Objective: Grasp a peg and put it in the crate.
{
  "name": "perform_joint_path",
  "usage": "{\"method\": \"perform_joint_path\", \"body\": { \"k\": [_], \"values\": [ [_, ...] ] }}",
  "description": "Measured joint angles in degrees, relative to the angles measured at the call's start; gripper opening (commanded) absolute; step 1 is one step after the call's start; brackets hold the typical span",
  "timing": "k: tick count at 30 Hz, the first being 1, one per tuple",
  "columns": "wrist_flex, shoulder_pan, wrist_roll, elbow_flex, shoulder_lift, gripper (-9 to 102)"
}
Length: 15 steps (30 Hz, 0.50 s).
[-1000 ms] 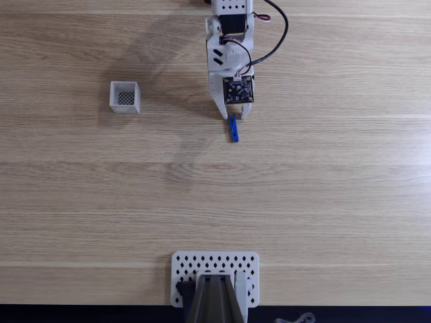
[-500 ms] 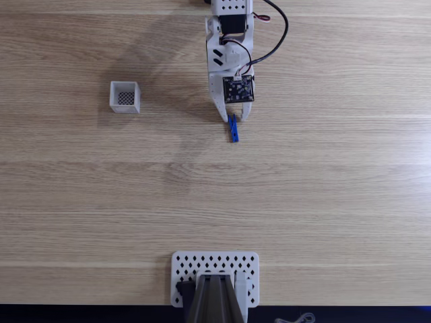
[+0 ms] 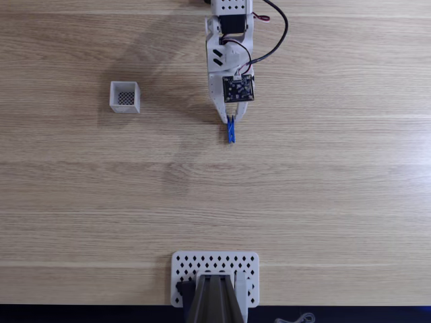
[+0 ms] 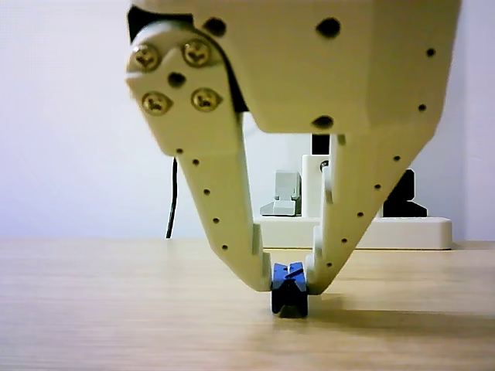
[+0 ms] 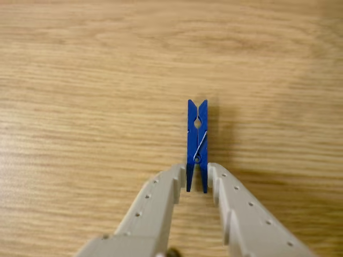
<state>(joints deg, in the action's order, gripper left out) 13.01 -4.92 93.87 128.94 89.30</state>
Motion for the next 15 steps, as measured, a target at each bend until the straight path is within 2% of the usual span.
{"method": "perform_joint_path", "body": {
  "k": [8,15],
  "values": [
    [-11.9,5.7,0.0,0.4,10.2,0],
    [-24.9,12.1,0.0,10.8,20.3,0]
  ]
}}
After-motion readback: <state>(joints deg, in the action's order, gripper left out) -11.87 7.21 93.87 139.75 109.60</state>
